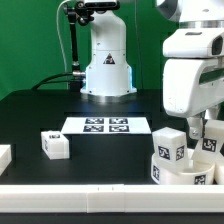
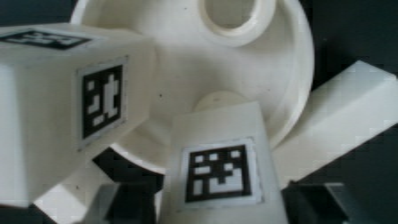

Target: Assemble stool

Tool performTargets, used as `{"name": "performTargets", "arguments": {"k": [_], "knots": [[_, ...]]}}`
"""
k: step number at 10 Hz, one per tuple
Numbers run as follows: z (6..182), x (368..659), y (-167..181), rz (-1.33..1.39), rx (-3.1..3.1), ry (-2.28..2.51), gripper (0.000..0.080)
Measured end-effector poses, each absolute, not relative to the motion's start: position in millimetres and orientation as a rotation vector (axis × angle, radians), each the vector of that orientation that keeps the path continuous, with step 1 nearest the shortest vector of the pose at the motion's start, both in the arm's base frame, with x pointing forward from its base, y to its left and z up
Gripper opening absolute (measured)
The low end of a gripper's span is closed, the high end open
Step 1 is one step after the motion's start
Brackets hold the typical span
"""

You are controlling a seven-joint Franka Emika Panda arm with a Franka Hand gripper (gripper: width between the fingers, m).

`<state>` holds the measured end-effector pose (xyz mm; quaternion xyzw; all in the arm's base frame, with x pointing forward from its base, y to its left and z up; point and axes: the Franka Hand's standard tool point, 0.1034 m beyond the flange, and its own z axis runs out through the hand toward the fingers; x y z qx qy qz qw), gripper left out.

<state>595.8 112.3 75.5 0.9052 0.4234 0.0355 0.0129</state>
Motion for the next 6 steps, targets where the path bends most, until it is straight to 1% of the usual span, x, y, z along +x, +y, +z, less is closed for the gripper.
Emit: {"name": "performTargets", "arguments": {"k": [3,6], "knots": [[75.5,595.9,111.8,0.112,2.850,1.259,0.0341],[75.4,595.9,111.9,0.116,2.994,0.895,0.0341]]}}
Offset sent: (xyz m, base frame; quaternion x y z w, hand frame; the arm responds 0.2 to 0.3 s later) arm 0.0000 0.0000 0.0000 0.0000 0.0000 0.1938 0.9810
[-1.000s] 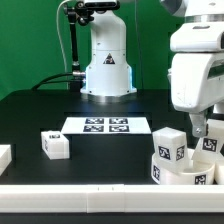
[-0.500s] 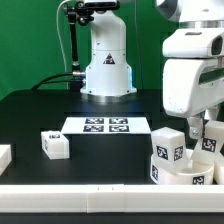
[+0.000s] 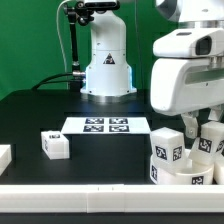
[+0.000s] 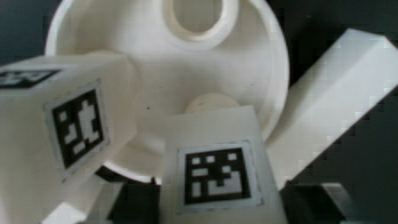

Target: Assemble stool

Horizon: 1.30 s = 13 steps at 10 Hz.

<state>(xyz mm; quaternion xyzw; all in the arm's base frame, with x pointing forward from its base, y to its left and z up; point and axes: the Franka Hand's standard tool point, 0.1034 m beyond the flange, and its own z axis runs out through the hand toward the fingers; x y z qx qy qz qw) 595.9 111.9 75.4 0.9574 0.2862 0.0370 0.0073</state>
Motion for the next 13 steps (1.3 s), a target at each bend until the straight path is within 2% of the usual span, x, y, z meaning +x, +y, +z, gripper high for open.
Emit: {"name": "performTargets", "arguments": {"k": [3,8,13], "knots": [[74.6,597.1,108.0,0.136,3.077,0.587,0.0341],[73.5,599.3,108.2,0.229,3.161,-0.335,0.0341],[73.3,598.7,117.0,0.206,3.043,-1.099,0.0341]]}}
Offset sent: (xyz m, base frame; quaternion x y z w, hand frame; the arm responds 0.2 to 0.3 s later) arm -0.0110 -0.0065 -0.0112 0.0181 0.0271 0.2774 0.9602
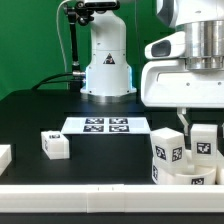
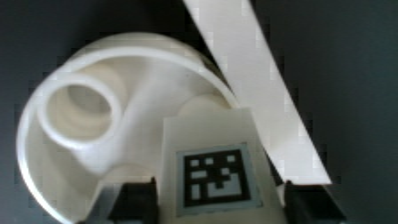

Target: Assemble stool

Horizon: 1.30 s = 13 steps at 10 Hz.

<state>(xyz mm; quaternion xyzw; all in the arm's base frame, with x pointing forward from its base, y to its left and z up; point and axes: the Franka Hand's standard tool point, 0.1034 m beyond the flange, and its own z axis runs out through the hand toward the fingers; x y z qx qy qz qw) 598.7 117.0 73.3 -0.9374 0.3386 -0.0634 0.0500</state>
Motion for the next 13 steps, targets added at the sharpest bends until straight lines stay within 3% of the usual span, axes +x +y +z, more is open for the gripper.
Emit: {"name": "performTargets", "arguments": {"k": [10,13], "knots": [[74.1,599.7,119.8,-0.090,-2.297,1.881,0.0341],[74.4,602.4,112.7,-0.008,-1.775,2.268,0.0341]]}}
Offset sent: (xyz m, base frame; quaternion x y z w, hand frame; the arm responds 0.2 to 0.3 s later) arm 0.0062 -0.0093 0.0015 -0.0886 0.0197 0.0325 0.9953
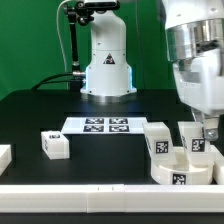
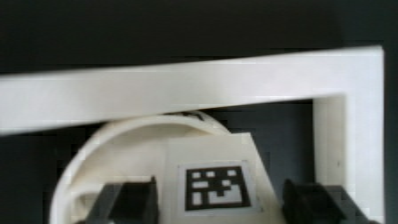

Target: Assemble stool

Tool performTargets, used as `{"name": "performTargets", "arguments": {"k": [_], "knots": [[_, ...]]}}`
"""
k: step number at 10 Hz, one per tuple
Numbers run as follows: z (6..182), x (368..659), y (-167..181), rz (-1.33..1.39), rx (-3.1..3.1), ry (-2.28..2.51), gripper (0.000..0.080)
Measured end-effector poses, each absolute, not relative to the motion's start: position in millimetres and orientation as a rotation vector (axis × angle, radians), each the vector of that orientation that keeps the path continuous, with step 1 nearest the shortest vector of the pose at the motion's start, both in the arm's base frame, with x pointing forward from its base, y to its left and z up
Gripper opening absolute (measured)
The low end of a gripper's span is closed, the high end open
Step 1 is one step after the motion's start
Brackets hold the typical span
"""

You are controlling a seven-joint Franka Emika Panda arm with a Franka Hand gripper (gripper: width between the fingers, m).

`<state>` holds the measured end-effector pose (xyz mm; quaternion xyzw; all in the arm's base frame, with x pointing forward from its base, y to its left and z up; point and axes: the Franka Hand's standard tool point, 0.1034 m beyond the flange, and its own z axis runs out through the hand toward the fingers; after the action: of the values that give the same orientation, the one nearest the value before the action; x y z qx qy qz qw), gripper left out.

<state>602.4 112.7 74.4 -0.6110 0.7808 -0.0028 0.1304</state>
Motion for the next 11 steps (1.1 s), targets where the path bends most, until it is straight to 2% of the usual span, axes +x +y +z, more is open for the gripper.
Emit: {"name": "performTargets", "arguments": {"k": [3,6,7,8,9,11], "knots": [[72.7,604.5,109.4,0.043,-1.377,2.451,0.0341],[71.7,603.9,110.5,0.066,-1.323,2.486,0.0341],[72.0,604.0,110.3,0.067,-1.327,2.485,0.0553],[76.7,604.2,111.8,0.098,-1.404,2.460,0.0553],[86.4,607.1,113.2,0.102,-1.460,2.423,0.0631],[110.6,611.6,121.9,0.125,-1.555,2.335,0.0648]]}}
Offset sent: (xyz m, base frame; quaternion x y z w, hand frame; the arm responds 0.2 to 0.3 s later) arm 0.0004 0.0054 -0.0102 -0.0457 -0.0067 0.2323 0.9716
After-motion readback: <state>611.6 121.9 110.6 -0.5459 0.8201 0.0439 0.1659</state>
